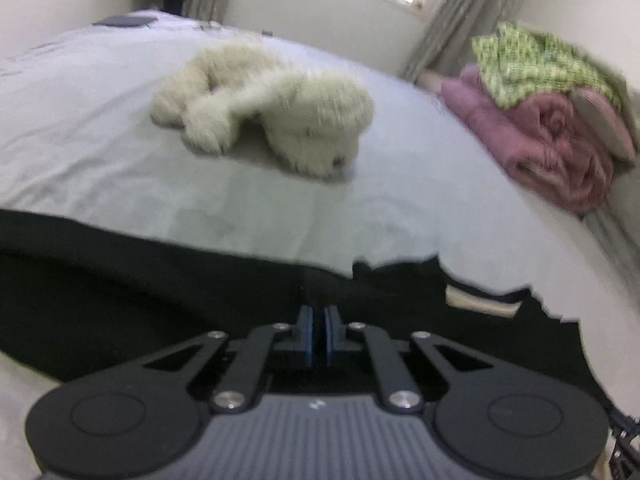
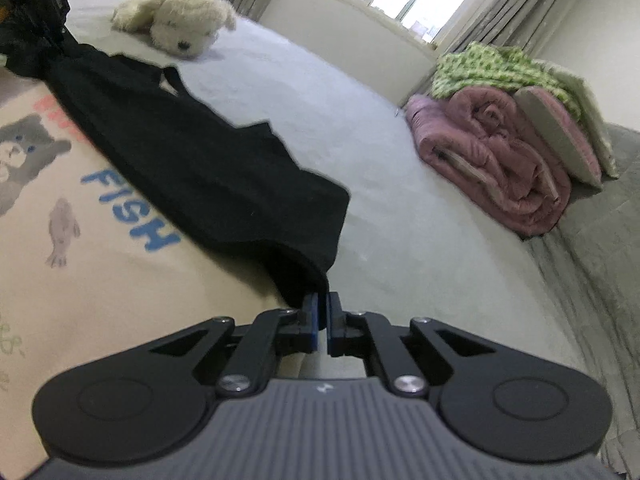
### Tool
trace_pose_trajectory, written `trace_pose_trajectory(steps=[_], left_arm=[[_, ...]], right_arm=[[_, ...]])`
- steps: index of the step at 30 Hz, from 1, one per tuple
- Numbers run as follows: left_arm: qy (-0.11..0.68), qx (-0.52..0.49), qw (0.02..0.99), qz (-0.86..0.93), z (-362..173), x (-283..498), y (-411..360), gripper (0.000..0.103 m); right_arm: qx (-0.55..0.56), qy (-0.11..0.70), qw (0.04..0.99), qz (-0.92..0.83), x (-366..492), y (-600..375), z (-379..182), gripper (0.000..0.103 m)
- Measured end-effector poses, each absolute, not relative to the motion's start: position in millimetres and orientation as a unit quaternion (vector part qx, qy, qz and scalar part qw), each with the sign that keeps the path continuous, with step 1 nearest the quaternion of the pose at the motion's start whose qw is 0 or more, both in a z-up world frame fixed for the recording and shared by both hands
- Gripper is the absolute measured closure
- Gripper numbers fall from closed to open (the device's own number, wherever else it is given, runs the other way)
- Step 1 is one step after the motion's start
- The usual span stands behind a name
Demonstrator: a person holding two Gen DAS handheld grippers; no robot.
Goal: Fold clothes
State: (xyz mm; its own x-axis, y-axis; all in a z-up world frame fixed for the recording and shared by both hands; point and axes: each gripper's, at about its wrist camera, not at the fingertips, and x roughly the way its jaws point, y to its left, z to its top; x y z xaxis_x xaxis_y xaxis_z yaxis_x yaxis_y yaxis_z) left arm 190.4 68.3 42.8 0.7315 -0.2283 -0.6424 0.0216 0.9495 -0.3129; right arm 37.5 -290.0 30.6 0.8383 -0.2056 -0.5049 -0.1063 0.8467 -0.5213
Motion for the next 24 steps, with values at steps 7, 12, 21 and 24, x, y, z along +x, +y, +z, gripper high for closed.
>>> trace_pose_trajectory(steps=[7, 12, 21, 24], left_arm=[[0.352, -0.136, 0.925, -0.048, 38, 191, 74, 0.097], [0.362, -0.107, 0.925, -0.044, 25, 191, 69, 0.097], [0.366, -0.096, 0.924, -0.056, 23, 192, 69, 0.095], [0.367, -0.094, 0.924, -0.058, 21, 190, 71, 0.093]], right_arm=[[-0.317, 0.289, 0.903, -0.028, 37, -280, 18, 0.100], [-0.358, 0.305, 0.882, -0.027, 36, -275, 4, 0.099], [-0.297, 0.323, 0.898, 0.026, 28, -289, 36, 0.097], [-0.188, 0.288, 0.939, 0.018, 29, -309, 66, 0.097]])
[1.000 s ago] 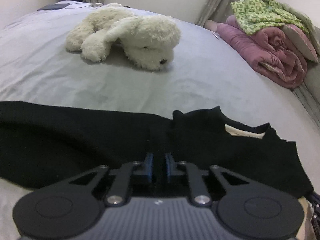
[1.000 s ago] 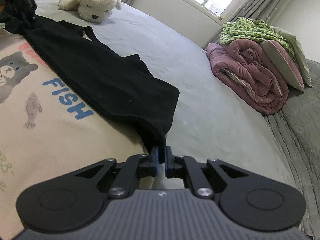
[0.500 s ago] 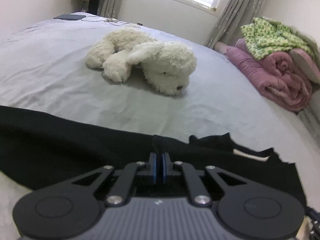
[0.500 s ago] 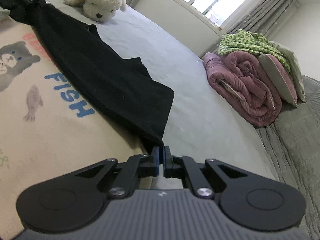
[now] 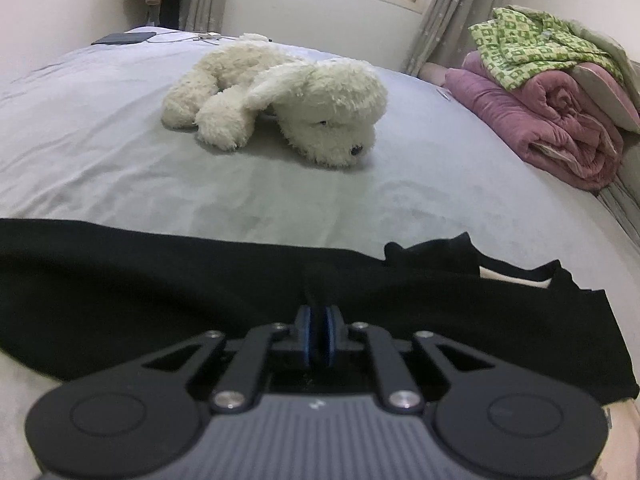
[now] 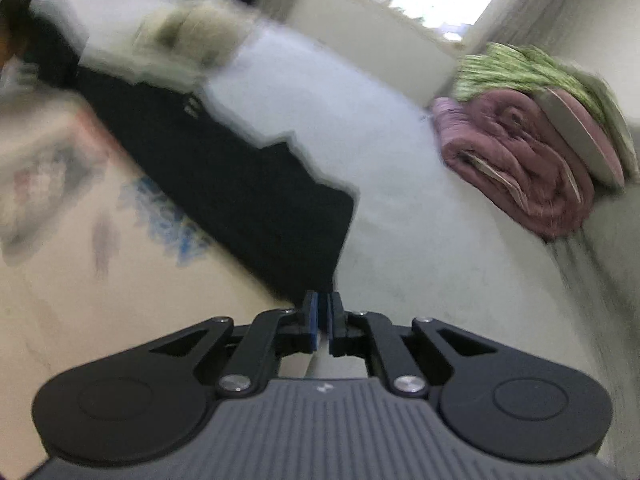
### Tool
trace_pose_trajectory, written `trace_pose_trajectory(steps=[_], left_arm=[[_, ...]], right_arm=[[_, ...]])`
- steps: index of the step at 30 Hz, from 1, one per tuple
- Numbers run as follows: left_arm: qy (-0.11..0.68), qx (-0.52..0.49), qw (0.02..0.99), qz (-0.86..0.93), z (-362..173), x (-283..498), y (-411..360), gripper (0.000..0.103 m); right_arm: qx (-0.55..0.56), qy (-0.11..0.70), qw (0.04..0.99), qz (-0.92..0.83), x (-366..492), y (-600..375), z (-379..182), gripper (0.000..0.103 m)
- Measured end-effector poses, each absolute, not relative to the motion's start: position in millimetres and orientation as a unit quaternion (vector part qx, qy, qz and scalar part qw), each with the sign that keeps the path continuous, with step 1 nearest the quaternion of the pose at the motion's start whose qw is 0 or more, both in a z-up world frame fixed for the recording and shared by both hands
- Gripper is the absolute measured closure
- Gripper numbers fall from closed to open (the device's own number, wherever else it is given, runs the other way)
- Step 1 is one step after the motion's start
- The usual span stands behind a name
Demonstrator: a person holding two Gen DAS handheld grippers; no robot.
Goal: Fold clothes
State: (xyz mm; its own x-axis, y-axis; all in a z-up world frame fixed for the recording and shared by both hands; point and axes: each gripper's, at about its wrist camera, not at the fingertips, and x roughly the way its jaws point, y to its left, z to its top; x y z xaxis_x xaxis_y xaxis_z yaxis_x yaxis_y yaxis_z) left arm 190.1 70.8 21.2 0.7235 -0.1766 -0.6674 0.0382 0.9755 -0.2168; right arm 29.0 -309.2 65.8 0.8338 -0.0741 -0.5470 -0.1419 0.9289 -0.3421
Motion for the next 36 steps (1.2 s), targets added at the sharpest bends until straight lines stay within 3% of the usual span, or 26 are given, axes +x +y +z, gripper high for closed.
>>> trace_pose_trajectory(steps=[5, 7, 11, 14, 27, 30, 36], left_arm=[[0.369, -0.096, 0.923, -0.055, 20, 189, 71, 0.092], [0.369, -0.093, 0.923, -0.055, 22, 190, 70, 0.092], [0.364, -0.093, 0.926, -0.047, 29, 189, 77, 0.089], [0.351, -0.098, 0.930, -0.037, 38, 185, 86, 0.089], [0.367, -0.029, 0.928, -0.062, 18, 179, 50, 0.089], [0.369, -0.018, 0.928, -0.048, 22, 180, 55, 0.080], [0.362, -0.036, 0.931, -0.009, 32, 174, 99, 0.080]], right_arm=[[-0.059, 0.303, 0.951, -0.008, 51, -324, 55, 0.097], [-0.054, 0.347, 0.936, -0.009, 61, -322, 38, 0.099], [-0.037, 0.361, 0.932, -0.017, 66, -321, 35, 0.101], [-0.014, 0.355, 0.935, -0.013, 65, -322, 41, 0.092], [-0.046, 0.367, 0.929, -0.019, 64, -313, 35, 0.094], [-0.048, 0.367, 0.929, -0.019, 63, -312, 36, 0.094], [-0.042, 0.358, 0.932, -0.021, 61, -311, 43, 0.091]])
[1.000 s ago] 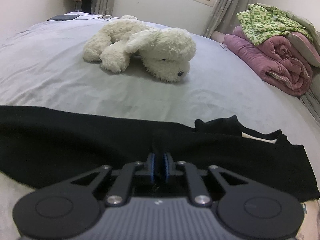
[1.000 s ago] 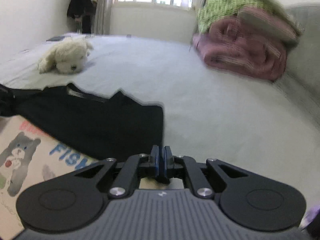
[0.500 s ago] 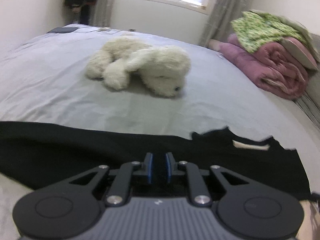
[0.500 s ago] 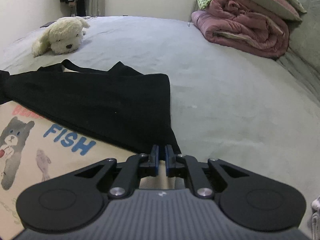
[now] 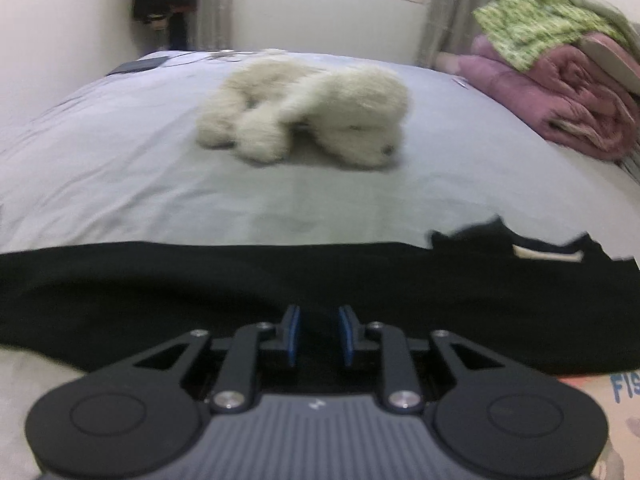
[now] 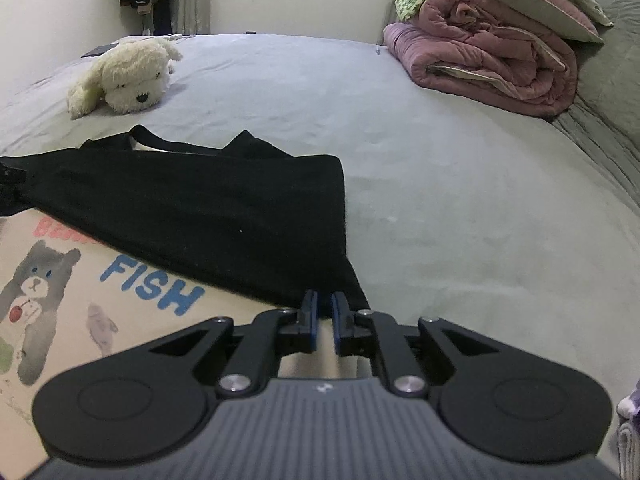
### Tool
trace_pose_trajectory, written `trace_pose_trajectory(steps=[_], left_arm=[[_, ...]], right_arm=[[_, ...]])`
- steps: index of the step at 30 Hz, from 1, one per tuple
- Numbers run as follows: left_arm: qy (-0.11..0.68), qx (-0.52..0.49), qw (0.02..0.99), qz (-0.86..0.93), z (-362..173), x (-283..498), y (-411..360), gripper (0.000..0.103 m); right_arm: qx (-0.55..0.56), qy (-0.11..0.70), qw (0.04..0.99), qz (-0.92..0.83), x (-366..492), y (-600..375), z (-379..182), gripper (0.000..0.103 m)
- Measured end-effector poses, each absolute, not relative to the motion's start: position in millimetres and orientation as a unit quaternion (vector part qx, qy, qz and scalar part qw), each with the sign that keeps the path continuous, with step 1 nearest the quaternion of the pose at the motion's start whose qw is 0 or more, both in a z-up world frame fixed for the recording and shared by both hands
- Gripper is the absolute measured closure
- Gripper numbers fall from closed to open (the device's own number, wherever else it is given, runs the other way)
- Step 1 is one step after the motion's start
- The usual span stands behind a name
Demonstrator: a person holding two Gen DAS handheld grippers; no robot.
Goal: Fold clothes
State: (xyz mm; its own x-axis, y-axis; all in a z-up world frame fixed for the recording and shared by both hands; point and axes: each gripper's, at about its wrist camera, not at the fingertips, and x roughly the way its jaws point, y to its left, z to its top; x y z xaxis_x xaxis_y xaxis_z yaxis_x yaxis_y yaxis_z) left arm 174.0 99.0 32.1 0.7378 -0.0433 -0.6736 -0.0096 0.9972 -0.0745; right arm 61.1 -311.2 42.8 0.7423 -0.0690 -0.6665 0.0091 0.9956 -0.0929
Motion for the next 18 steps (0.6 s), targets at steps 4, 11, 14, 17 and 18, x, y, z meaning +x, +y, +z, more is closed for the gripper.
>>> trace_pose_trajectory(steps=[4, 11, 14, 17, 18], left_arm=[[0.363, -0.099, 0.926, 0.035, 35, 163, 156, 0.080], [0.340, -0.173, 0.912, 0.151, 47, 136, 270, 0.080], [0.322, -0.180, 0.910, 0.188, 56, 123, 304, 0.079], [0.306, -0.198, 0.906, 0.215, 60, 109, 329, 0.074], [0.304, -0.203, 0.904, 0.221, 58, 107, 334, 0.072]], right_arm=[[-0.042, 0.355, 0.934, -0.018, 60, -309, 46, 0.090], [-0.062, 0.351, 0.934, -0.011, 58, -298, 46, 0.089], [-0.075, 0.349, 0.934, -0.009, 57, -293, 45, 0.089], [-0.079, 0.349, 0.934, -0.008, 57, -291, 44, 0.089], [-0.079, 0.350, 0.934, -0.007, 57, -290, 44, 0.089]])
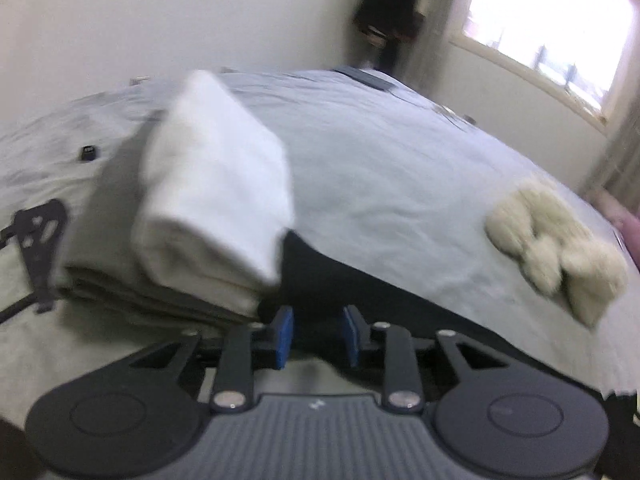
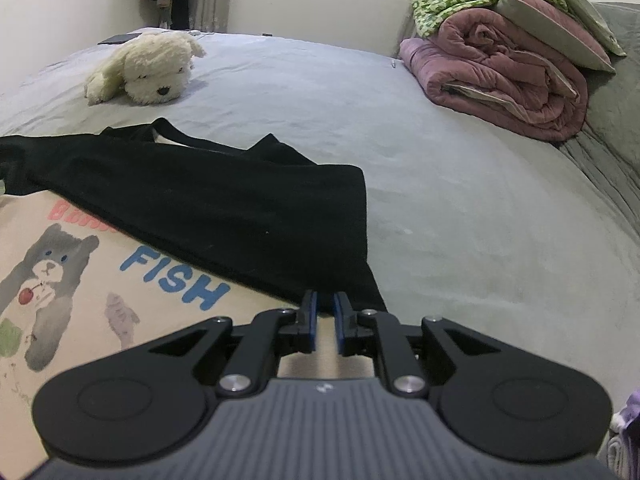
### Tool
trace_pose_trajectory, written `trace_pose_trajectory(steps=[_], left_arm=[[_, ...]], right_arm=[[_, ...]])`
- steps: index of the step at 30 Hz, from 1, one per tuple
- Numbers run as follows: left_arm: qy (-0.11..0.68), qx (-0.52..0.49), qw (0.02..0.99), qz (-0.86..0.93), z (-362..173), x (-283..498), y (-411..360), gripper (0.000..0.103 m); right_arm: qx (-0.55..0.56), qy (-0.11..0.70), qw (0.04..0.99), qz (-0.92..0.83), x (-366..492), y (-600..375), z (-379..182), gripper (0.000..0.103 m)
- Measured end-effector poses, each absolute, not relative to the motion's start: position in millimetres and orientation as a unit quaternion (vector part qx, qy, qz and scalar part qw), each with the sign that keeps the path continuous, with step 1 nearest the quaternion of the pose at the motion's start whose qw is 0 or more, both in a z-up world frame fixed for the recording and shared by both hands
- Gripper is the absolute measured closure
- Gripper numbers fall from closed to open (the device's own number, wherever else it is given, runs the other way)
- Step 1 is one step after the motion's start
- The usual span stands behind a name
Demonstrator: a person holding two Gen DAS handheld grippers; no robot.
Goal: Fold clothes
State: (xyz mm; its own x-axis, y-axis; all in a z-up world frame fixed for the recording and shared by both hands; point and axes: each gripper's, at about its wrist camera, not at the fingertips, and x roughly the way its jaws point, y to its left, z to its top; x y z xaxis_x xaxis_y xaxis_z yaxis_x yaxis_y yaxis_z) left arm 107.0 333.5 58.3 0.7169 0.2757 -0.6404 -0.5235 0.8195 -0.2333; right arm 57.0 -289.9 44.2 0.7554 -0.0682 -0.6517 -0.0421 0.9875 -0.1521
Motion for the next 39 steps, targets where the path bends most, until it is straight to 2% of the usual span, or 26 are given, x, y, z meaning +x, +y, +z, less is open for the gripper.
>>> trace_pose_trajectory(steps=[3, 9, 13, 14, 15, 16, 17, 30, 39], left_arm=[[0.312, -0.214, 0.898, 0.226, 49, 106, 338, 0.068], [0.336, -0.203, 0.894, 0.215, 23, 130, 326, 0.064], [0.325, -0.200, 0.896, 0.227, 15, 140, 325, 0.067], [0.323, -0.195, 0.898, 0.227, 15, 141, 324, 0.076], [0.320, -0.188, 0.901, 0.224, 15, 142, 322, 0.090], [0.318, -0.181, 0.905, 0.217, 17, 143, 321, 0.096], [0.314, -0.173, 0.909, 0.212, 20, 144, 319, 0.096], [0.178, -0.133, 0.962, 0.161, 124, 138, 290, 0.097], [0.101, -0.080, 0.992, 0.015, 203, 158, 168, 0.097]], right_arm=[[-0.082, 0.350, 0.933, -0.004, 56, -287, 43, 0.088], [-0.101, 0.346, 0.933, -0.001, 53, -280, 44, 0.088], [-0.100, 0.340, 0.935, -0.002, 52, -282, 47, 0.088], [-0.098, 0.340, 0.935, -0.002, 52, -283, 48, 0.088], [-0.097, 0.340, 0.935, -0.002, 52, -283, 48, 0.088], [-0.096, 0.340, 0.936, -0.002, 52, -284, 49, 0.088], [-0.096, 0.340, 0.936, -0.002, 52, -284, 49, 0.088], [-0.088, 0.332, 0.939, 0.003, 49, -284, 54, 0.088], [-0.043, 0.322, 0.946, 0.004, 46, -295, 67, 0.088]])
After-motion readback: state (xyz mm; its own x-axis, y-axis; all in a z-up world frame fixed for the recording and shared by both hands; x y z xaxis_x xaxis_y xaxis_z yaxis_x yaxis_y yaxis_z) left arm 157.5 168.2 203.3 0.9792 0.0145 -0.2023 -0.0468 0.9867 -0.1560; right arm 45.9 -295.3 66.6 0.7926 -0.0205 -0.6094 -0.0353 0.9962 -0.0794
